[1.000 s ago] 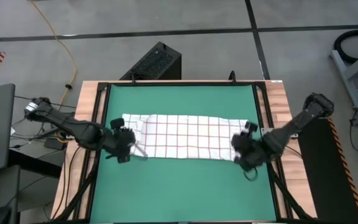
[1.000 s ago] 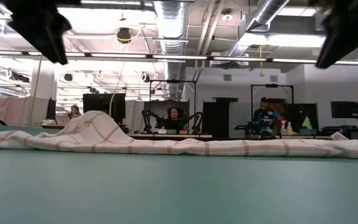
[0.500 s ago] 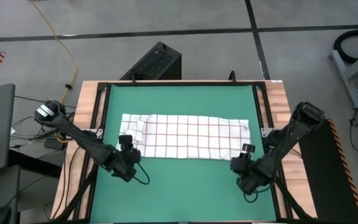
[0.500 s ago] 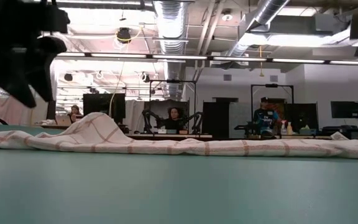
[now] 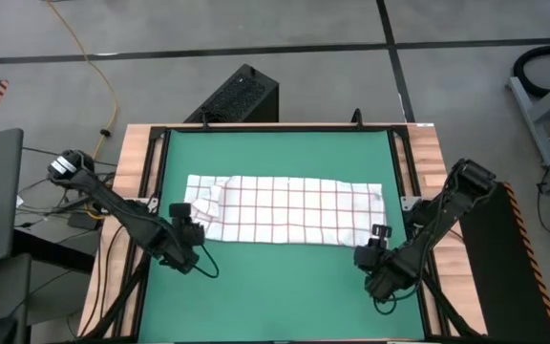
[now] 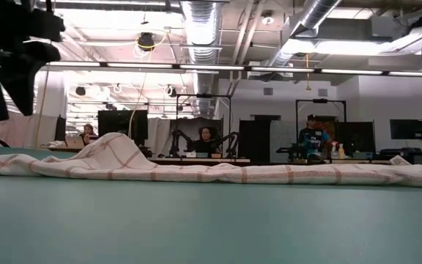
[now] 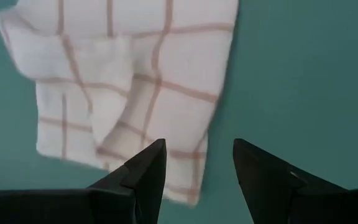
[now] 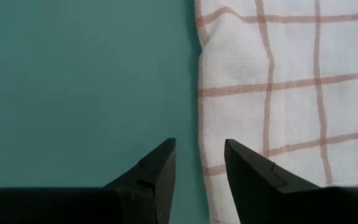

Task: Roll towel
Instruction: Roll the white towel

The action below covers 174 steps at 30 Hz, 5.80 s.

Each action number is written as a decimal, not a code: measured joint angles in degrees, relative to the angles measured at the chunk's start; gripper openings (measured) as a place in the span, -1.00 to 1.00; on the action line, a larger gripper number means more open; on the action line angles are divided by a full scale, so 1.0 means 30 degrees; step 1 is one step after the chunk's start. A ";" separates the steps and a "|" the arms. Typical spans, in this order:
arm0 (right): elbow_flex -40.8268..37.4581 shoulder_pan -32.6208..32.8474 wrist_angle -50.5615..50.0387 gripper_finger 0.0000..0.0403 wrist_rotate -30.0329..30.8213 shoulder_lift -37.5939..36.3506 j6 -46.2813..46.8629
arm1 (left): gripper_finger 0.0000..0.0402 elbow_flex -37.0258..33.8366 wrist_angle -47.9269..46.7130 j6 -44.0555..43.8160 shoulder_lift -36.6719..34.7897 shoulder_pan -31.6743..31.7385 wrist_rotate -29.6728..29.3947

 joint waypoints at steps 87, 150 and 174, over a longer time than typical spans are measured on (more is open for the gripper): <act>0.6732 -0.4607 -1.0013 -1.00 1.0827 -0.1170 0.4676 | -1.00 0.5932 -1.0148 -0.8239 -0.0537 0.0871 -0.7768; 0.2455 -2.3007 -0.3818 -1.00 2.1145 -0.3067 -0.7497 | -1.00 -0.0380 1.5668 2.0797 -0.0413 2.1105 -1.5899; -0.0379 -0.8330 -0.7306 -1.00 0.4865 -0.3070 0.2743 | -1.00 -0.0424 -0.0776 -0.1544 -0.0413 0.6679 -0.2747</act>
